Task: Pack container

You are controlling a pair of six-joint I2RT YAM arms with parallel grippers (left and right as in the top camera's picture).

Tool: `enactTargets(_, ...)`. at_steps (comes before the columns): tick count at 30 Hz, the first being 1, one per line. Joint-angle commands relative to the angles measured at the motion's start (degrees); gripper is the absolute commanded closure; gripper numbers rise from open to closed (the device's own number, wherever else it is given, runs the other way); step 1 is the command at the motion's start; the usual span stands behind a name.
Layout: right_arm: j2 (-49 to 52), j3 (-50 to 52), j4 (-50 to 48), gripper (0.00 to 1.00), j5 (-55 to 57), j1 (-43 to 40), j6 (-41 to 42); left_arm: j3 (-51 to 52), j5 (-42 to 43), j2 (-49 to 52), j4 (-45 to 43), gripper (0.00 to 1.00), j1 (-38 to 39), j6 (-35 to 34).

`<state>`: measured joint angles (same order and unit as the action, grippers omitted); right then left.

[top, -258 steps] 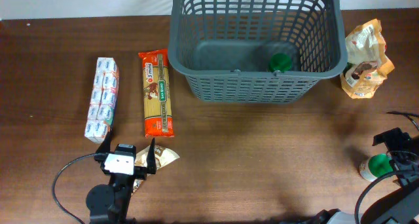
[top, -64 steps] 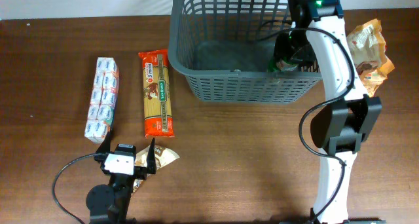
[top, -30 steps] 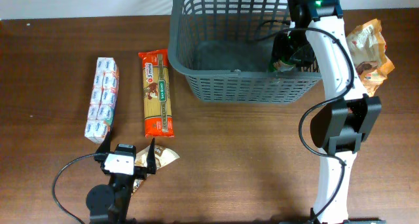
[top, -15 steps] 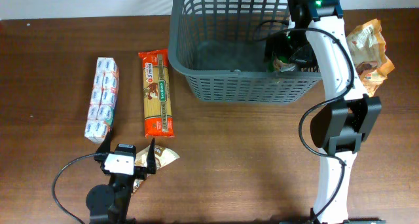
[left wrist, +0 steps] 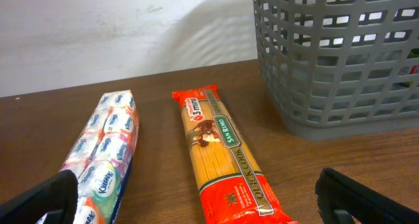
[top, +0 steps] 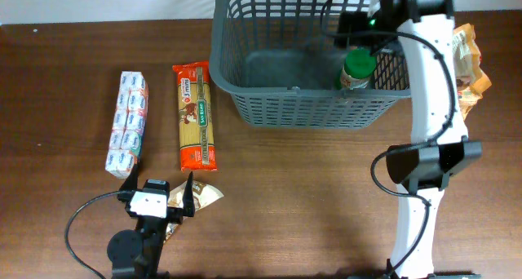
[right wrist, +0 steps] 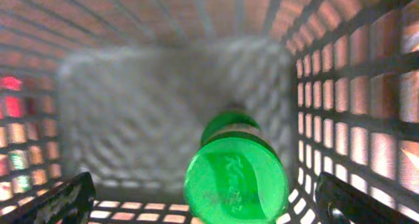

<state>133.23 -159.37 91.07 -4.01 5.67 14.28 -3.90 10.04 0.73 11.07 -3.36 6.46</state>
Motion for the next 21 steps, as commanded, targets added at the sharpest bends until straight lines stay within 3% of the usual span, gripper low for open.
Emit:
enactTargets(1,-0.8,-7.5,2.5,0.01,1.2,-0.8,-0.7,0.5,-0.4,-0.4,-0.2,0.01,0.1,0.9)
enactTargets(7,-3.2,-13.9,6.3,0.01,9.4,-4.8,2.6,0.5,-0.4,-0.4,-0.2,0.01,0.1,0.9)
enactTargets(13,-7.0,-13.9,6.3,0.01,8.3,-15.6,5.2,0.5,-0.4,-0.4,-0.2,0.01,0.1,0.9)
enactTargets(18,-7.4,-13.9,6.3,0.01,1.1,-26.0,-4.6,0.5,-0.4,-0.4,-0.2,0.01,0.1,0.9)
enactTargets(21,-7.4,-13.9,6.3,0.01,1.2,-30.8,-4.9,0.5,-0.4,-0.4,-0.2,0.01,0.1,0.9)
